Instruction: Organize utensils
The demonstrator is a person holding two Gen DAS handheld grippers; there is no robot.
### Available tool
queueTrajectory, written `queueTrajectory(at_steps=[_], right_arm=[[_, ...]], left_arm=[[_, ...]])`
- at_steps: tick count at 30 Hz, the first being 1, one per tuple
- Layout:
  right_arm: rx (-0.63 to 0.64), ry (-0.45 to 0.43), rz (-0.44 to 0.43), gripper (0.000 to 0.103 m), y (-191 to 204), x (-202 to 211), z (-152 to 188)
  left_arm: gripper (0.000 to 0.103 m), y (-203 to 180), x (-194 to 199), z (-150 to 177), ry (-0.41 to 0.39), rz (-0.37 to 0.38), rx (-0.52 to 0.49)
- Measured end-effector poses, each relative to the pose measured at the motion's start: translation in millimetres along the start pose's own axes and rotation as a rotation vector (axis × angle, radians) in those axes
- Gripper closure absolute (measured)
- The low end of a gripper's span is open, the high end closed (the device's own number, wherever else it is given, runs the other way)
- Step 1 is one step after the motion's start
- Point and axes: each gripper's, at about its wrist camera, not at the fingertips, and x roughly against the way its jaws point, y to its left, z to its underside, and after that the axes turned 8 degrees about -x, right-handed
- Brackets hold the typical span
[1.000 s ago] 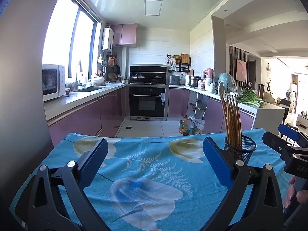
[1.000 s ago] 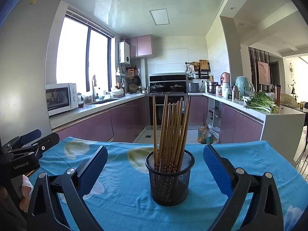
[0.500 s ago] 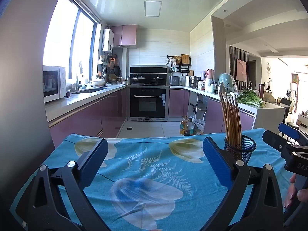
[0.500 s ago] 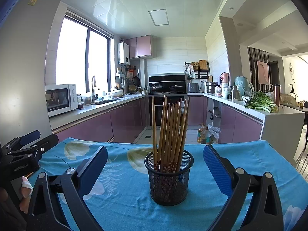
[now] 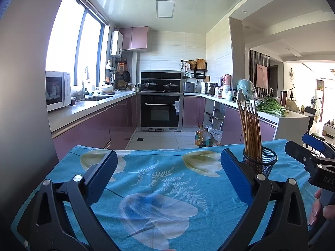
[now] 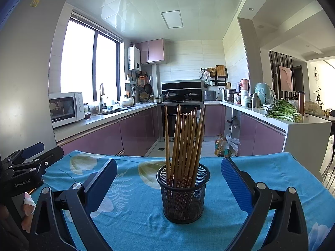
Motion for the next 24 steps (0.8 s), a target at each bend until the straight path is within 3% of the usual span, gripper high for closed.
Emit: queueTrajectory(at_steps=[24], right_arm=[[-0.002,-0.003,0.003,0.007,3.3,-1.1,-1.4]], left_arm=[[0.006,-0.4,0.2,-0.2,-0.001,0.0,-0.003]])
